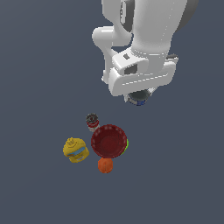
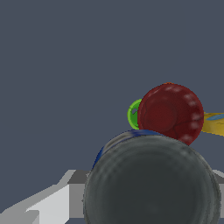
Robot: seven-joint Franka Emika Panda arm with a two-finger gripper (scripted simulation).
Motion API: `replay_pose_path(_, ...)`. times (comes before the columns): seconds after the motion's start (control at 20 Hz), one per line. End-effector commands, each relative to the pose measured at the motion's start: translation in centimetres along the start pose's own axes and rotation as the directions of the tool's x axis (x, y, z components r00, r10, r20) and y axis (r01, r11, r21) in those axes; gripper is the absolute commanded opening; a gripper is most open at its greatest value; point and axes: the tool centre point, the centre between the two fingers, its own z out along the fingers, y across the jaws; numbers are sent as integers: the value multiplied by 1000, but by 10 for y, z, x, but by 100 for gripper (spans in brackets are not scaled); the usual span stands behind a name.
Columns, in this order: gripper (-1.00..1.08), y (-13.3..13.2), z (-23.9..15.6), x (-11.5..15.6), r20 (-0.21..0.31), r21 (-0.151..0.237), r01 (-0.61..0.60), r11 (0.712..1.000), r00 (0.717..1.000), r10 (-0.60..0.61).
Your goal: Pick up a designated object from a clutter of objects.
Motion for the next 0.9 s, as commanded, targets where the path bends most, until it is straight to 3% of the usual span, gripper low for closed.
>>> replay_pose_path(0.0, -100, 6, -23, 2, 0, 0, 0, 1000, 1000, 0)
replay_pose_path(0.4, -100, 20, -69, 8, 1, -1, -1, 1000, 1000, 1)
replay_pose_path(0.85, -100, 24, -84, 11, 1, -2, -1, 1000, 1000, 1)
